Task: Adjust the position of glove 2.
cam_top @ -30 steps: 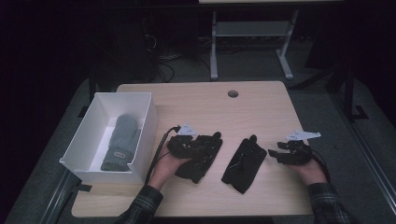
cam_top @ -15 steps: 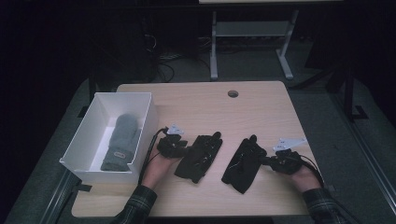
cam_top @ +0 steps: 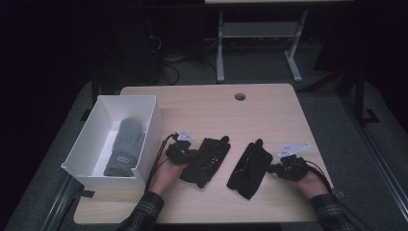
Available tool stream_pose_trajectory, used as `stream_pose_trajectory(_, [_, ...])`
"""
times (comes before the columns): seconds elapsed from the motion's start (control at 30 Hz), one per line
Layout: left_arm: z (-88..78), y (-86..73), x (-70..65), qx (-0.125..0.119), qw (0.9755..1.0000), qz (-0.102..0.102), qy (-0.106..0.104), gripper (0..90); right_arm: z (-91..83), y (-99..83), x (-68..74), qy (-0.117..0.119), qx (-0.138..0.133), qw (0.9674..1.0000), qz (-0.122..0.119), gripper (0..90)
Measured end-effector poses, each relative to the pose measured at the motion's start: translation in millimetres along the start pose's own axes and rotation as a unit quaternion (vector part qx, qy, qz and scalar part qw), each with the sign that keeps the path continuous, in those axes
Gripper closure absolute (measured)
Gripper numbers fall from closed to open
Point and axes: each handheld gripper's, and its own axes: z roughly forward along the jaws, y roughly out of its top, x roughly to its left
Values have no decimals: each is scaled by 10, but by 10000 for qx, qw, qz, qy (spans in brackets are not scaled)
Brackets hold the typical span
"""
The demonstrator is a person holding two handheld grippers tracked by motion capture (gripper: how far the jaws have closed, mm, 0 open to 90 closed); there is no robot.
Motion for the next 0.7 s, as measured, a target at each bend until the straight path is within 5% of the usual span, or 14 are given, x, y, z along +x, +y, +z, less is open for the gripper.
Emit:
stream_pose_trajectory(0.13, [-14,3,37,-108,9995,-278,-56,864,28,27,24,41,4,10000,-78,900])
stream_pose_trajectory(0.7, [-167,289,32,-482,9984,-258,-156,867,277,302,231,308,-80,9985,-451,900])
